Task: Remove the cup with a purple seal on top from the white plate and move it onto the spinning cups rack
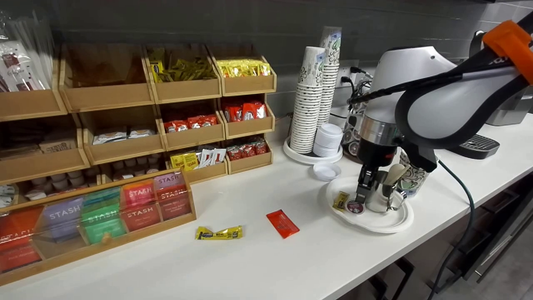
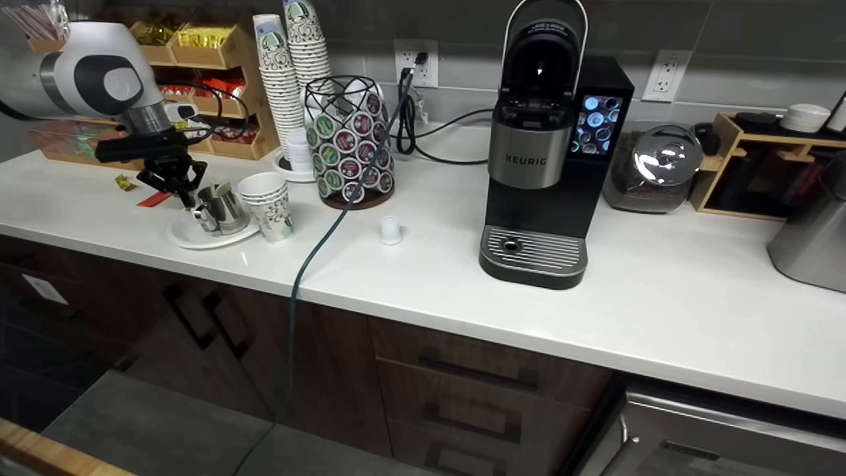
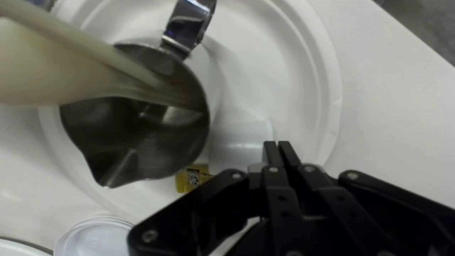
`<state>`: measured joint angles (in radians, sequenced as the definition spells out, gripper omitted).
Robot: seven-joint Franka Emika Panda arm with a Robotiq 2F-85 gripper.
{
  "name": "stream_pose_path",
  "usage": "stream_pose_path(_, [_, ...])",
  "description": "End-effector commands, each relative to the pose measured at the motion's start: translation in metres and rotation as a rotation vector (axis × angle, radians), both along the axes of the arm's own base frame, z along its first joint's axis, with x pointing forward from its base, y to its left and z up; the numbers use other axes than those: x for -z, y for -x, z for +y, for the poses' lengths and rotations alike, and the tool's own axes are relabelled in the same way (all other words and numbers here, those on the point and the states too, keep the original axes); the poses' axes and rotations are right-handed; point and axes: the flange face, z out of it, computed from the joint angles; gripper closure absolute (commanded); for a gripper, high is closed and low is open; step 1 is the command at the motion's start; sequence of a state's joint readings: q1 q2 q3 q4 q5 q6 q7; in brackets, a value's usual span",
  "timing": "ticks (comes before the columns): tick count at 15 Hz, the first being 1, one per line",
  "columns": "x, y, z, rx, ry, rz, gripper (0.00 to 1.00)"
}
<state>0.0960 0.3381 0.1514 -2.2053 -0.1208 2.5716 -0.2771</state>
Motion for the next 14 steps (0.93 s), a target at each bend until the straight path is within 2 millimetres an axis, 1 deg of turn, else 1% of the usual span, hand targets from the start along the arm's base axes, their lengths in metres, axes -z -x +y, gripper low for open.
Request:
stream_pose_path(1, [0.009,-0.001,0.001,0.009,-0.011,0.003,0.94])
stream_pose_path(2, [0.01,-0.001,0.001,0.008,-0.01,0.003,0.94])
stream_pose_path(3, [0.01,-0.001,0.002,0.008,-0.01,0.002,0.99])
stream_pose_path(4, [0.01,-0.001,0.002,0.008,-0.01,0.001,1.0])
stream_pose_path(5, [0.007,-0.001,0.002,0.007,-0.009,-0.006,0.99])
stream_pose_path(6, [0.003,-0.001,0.003,0.007,-0.011,-0.016,1.0])
stream_pose_path(10, [-0.013,0.002,0.008,-0.002,-0.019,-0.059,1.0])
stream_pose_path(11, [-0.014,0.002,0.01,-0.007,-0.022,-0.065,0.73])
stream_pose_path(12, [-0.015,0.001,0.011,-0.008,-0.021,-0.067,0.72])
stream_pose_path(14, [-0.012,0.001,0.012,-0.008,-0.021,-0.058,0.59])
